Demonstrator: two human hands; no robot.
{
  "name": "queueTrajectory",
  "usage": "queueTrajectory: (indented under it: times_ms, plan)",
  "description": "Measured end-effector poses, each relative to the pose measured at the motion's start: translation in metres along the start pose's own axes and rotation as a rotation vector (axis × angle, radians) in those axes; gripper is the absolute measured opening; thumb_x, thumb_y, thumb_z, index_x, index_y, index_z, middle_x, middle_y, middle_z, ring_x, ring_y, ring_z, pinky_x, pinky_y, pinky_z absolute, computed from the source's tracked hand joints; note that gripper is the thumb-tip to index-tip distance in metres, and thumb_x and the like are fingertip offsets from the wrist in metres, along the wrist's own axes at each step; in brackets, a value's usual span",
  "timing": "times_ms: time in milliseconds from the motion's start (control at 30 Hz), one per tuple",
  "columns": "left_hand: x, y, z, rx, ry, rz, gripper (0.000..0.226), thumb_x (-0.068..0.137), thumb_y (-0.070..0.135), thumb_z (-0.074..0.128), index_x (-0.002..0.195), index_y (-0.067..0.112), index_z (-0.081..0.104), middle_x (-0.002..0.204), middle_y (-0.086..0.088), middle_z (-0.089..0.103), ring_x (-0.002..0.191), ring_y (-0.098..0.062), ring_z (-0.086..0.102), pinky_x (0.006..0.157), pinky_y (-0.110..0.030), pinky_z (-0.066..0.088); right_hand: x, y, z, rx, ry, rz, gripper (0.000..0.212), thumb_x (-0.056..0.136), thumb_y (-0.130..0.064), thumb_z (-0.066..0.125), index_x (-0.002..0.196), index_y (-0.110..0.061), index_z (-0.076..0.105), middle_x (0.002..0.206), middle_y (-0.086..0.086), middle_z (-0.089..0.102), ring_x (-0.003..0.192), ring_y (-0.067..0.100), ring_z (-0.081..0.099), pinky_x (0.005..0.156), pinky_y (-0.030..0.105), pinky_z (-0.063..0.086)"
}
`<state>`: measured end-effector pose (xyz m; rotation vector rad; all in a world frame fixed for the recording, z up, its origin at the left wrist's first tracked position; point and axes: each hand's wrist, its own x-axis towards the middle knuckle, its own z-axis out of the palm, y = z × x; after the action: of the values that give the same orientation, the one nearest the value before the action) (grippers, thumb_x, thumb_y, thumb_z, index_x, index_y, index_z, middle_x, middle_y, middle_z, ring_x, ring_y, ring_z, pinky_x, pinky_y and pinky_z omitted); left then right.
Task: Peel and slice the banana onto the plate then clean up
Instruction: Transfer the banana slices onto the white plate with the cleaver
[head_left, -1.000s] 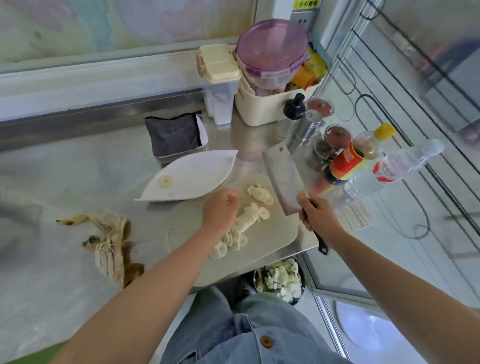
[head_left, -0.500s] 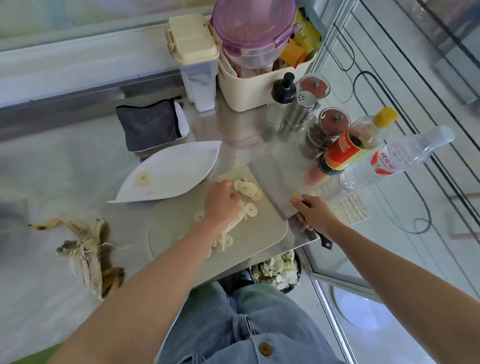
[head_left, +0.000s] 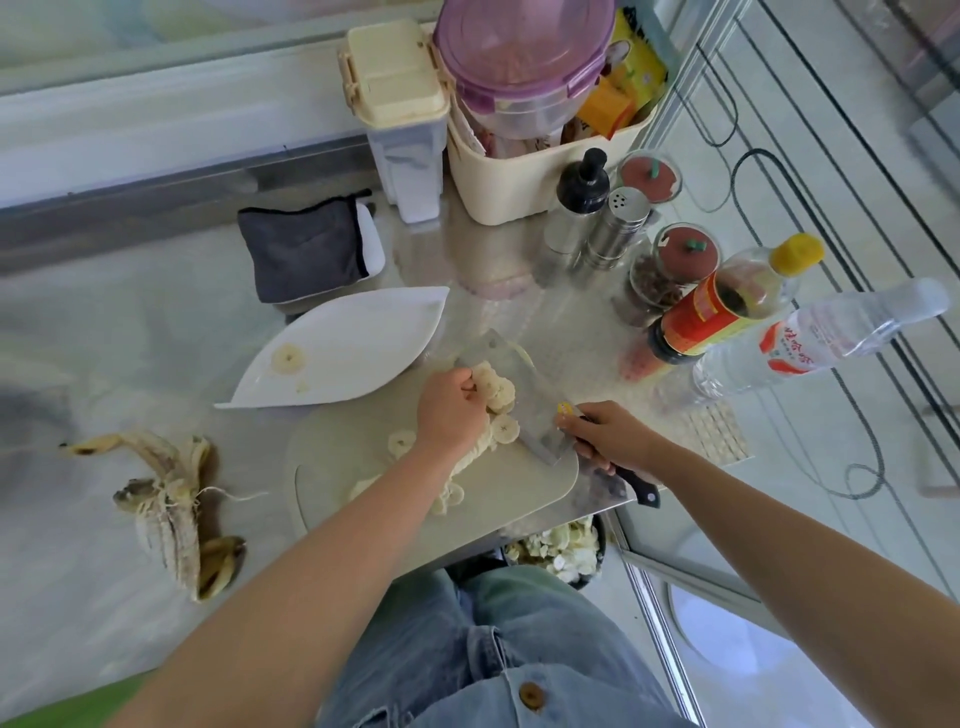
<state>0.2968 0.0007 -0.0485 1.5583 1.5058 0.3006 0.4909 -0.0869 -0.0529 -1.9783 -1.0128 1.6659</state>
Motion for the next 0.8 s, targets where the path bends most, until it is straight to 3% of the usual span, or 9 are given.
queueTrajectory:
  times_ms: [133, 200, 300, 400, 500, 667, 800]
  plan:
    - [-0.002, 0.009, -0.007, 0.045, 0.066, 0.134, 0.013, 0.076, -0.004, 0.044, 0.064, 0.001, 0.044, 0.058, -0.007, 0.037, 0.057, -0.016, 0.029, 0.052, -0.027, 0.022, -0.009, -0.012, -0.007, 0.126, -0.006, 0.01, 0.031, 0.096, -0.03, 0.053, 0.081, -0.003, 0.054, 0.055, 0.006, 0.043, 0.039, 0.013, 0.033, 0.036, 0.02, 0.028]
    - [-0.003, 0.012, -0.014, 0.054, 0.112, 0.173, 0.016, 0.079, -0.002, 0.047, 0.067, 0.007, 0.051, 0.061, 0.0, 0.036, 0.06, -0.013, 0.03, 0.056, -0.025, 0.025, -0.011, -0.021, -0.01, 0.15, -0.012, -0.002, 0.028, 0.096, -0.029, 0.053, 0.085, -0.004, 0.054, 0.053, 0.002, 0.043, 0.038, 0.012, 0.033, 0.036, 0.02, 0.027]
    - [-0.008, 0.011, -0.028, 0.033, 0.216, 0.173, 0.026, 0.086, 0.003, 0.052, 0.103, 0.016, 0.066, 0.087, 0.002, 0.051, 0.079, -0.013, 0.05, 0.071, -0.022, 0.036, -0.011, -0.04, -0.01, 0.126, -0.028, -0.014, 0.027, 0.096, -0.03, 0.054, 0.084, -0.006, 0.052, 0.052, 0.0, 0.044, 0.039, 0.012, 0.033, 0.037, 0.022, 0.027]
    - [-0.017, 0.001, -0.051, 0.127, 0.414, 0.268, 0.024, 0.088, 0.006, 0.055, 0.11, 0.014, 0.063, 0.102, -0.003, 0.053, 0.094, -0.021, 0.052, 0.074, -0.032, 0.048, -0.007, -0.068, 0.008, 0.121, -0.076, -0.041, 0.03, 0.095, -0.032, 0.055, 0.078, -0.009, 0.047, 0.053, 0.001, 0.044, 0.041, 0.013, 0.032, 0.039, 0.023, 0.028]
    - [-0.023, -0.019, -0.075, 0.318, 0.531, 0.301, 0.031, 0.091, 0.013, 0.054, 0.121, 0.018, 0.059, 0.119, -0.011, 0.051, 0.109, -0.026, 0.047, 0.084, -0.038, 0.048, 0.003, -0.097, 0.042, 0.1, -0.085, -0.083, 0.03, 0.096, -0.03, 0.053, 0.074, -0.011, 0.045, 0.053, 0.002, 0.045, 0.04, 0.013, 0.033, 0.039, 0.023, 0.029]
    - [-0.029, -0.068, -0.109, 0.609, 0.367, 0.321, 0.043, 0.098, 0.039, 0.03, 0.138, 0.034, 0.045, 0.146, -0.018, 0.029, 0.132, -0.038, 0.027, 0.108, -0.05, 0.028, 0.021, -0.137, 0.106, 0.062, -0.109, -0.114, 0.028, 0.096, -0.031, 0.052, 0.077, -0.011, 0.05, 0.055, 0.002, 0.048, 0.038, 0.01, 0.036, 0.038, 0.021, 0.03]
    - [-0.029, -0.095, -0.122, 0.647, 0.286, 0.233, 0.056, 0.096, 0.055, 0.001, 0.144, 0.045, 0.03, 0.157, -0.011, 0.009, 0.14, -0.036, 0.005, 0.113, -0.054, 0.009, 0.027, -0.148, 0.138, 0.067, -0.132, -0.062, 0.028, 0.097, -0.029, 0.052, 0.075, -0.011, 0.05, 0.055, 0.002, 0.047, 0.036, 0.01, 0.036, 0.037, 0.02, 0.029]
